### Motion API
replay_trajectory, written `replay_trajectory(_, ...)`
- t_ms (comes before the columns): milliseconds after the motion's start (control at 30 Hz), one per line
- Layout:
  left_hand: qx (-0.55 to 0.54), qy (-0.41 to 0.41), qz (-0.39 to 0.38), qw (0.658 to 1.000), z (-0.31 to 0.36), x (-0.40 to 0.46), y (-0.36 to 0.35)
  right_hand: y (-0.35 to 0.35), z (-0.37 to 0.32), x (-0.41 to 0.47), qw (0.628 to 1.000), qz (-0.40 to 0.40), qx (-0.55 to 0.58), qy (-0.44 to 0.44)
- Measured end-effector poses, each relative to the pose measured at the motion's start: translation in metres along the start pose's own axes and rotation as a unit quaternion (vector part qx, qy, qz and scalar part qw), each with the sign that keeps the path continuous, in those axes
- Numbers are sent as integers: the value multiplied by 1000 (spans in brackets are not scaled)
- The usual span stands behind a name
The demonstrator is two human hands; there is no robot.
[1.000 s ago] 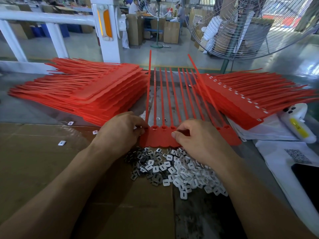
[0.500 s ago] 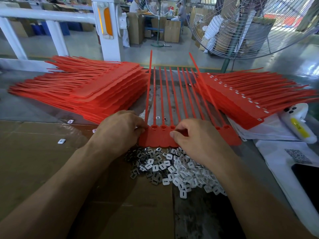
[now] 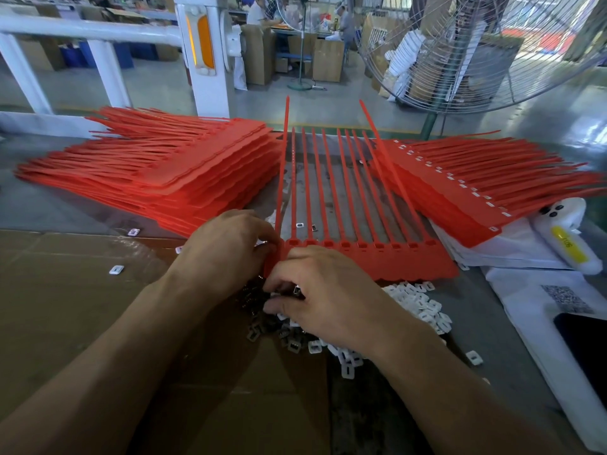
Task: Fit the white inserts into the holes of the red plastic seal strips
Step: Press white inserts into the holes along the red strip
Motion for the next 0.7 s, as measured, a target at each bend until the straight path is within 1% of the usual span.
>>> replay_trajectory(133, -3, 2, 4, 1000, 0, 0, 0, 0, 1, -1, 999, 19, 26, -11)
replay_trajectory(467, -32, 3, 34, 999, 0, 0, 2, 6, 3, -3, 996, 16, 75, -39)
replay_trajectory(533, -38, 2, 39, 999, 0, 0, 2, 8, 4, -4, 994, 30, 94, -50)
replay_trajectory(600, -49, 5, 46, 998, 0, 0, 2, 10, 6, -5, 986, 57, 136, -73)
replay_trajectory(700, -89, 7, 69, 994, 3, 0, 2, 12, 13, -4, 960, 112, 219, -135)
Point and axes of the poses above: each hand's wrist, its own x-axis towards the middle knuckle, its own y-axis out of the back of the hand, z = x × y, the point moved 2 cm from there along x, towards the middle knuckle, and after that the axes turned 8 degrees about z, right-handed, at the moved point
